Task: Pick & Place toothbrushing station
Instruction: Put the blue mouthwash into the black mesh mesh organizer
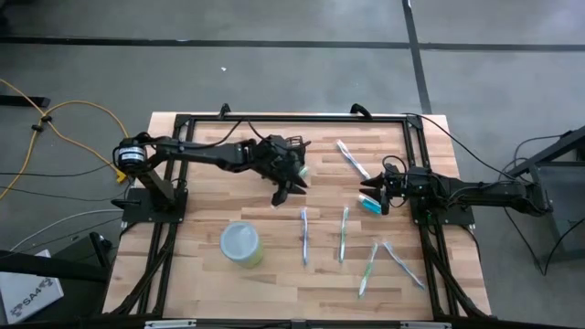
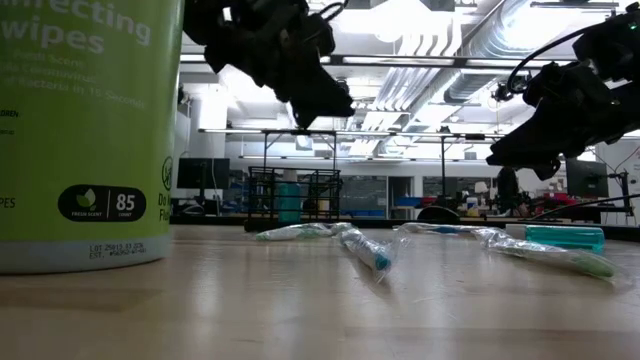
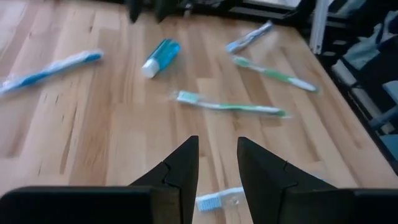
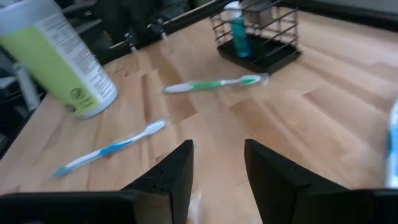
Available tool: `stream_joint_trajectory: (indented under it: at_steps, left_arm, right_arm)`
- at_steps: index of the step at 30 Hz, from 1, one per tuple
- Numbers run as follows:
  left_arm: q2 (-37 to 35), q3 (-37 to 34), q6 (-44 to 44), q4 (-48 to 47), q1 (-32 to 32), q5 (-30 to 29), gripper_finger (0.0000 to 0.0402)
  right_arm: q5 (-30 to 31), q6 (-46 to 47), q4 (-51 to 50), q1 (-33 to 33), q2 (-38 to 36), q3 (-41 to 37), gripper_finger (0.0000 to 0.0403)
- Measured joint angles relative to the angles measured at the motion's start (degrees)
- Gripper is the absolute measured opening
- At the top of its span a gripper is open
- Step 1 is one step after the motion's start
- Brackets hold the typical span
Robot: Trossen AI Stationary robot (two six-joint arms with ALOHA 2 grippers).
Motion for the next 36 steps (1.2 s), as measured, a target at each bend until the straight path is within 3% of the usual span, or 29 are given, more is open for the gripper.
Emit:
stream_joint_trajectory:
  at_steps: [5, 17, 23, 27, 33, 36]
  left_arm:
    - [0.0, 0.0, 1.3, 1.7, -0.8, 0.0, 0.0106]
    - [0.0, 0.0, 0.6, 1.7, -0.8, 0.0, 0.0106]
    - [0.0, 0.0, -0.8, 1.6, -0.8, -0.1, 0.0106]
    - [0.0, 0.0, -2.3, 1.6, -0.8, -0.1, 0.0106]
    - [0.0, 0.0, -2.4, 1.6, -0.8, -0.2, 0.0106]
    - [0.0, 0.0, -2.7, 1.6, -0.8, -1.6, 0.0106]
  right_arm:
    - [4.5, -0.2, 0.3, 0.0, 0.0, 0.0, 0.0135]
    - [4.6, -3.8, 3.8, 0.0, 0.0, 0.0, 0.0135]
    - [2.8, -11.1, 5.3, 0.0, 0.1, 2.4, 0.0135]
    - [3.4, -16.0, 0.4, 1.6, 1.2, 6.3, 0.0135]
    - [12.3, -18.3, -12.4, 7.3, 6.7, 11.9, 0.0135]
    - [16.0, -18.0, -13.1, 10.8, 10.6, 12.2, 0.0135]
